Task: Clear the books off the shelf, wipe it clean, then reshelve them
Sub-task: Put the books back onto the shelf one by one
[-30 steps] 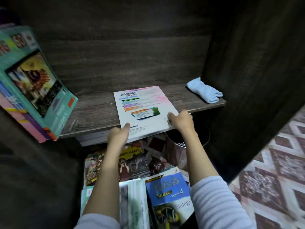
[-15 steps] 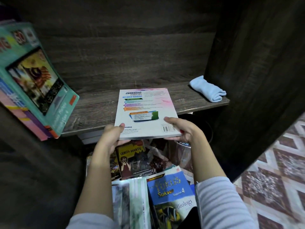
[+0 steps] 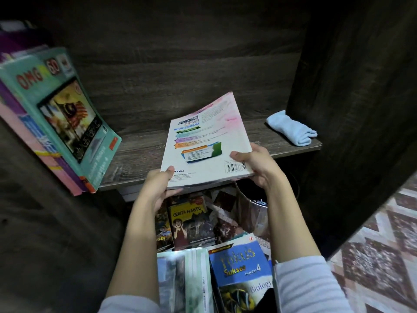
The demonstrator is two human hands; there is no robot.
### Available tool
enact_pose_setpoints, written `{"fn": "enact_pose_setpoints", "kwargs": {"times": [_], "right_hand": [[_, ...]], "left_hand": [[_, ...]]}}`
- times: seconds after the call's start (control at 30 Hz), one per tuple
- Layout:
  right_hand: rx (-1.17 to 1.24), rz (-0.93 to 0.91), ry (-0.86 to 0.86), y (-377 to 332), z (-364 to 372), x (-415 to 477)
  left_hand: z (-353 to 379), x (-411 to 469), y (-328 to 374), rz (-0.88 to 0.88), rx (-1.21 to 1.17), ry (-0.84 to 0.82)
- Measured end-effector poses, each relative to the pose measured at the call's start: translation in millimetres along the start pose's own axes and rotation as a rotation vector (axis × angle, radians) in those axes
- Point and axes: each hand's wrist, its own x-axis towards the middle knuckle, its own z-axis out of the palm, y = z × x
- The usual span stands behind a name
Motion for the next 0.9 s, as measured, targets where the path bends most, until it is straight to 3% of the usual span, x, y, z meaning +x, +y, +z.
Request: {"fn": "enact_pose_setpoints", "kwargs": {"times": [0.13, 0.27, 0.33, 0.43, 0.6, 0.8, 0.9], "right_hand": [[0.011, -0.139, -0.015, -8.3, 13.6, -5.8], [-0.048, -0.284, -0.035, -16.7, 40.9, -12.5], [-0.118, -0.376, -0.044, -16.6, 59.3, -17.0], [-0.209, -0.491, -0.024, -9.1, 90.8, -25.5], [-0.413, -0.712, 0.078, 16.4, 139.0, -42.7], [-0.457, -0.994, 0.068, 48.4, 192.4, -57.0], [-0.458, -1.058, 0.091, 61.2, 214.3, -64.8]], "left_hand": [[-8.4, 0.1, 10.4, 0.047, 0.059, 0.026], [-16.6, 3.6, 32.2, 0.321, 0.508, 0.302], [-14.6, -5.2, 55.0, 0.468, 0.492, 0.327], [-7.2, -24.3, 99.4, 0.651, 0.347, 0.22], [-5.8, -44.3, 151.8, 0.806, 0.389, 0.239], [-37.0, -56.6, 158.8, 1.097, 0.572, 0.463], [-58.4, -66.4, 149.8, 1.152, 0.629, 0.522]]}}
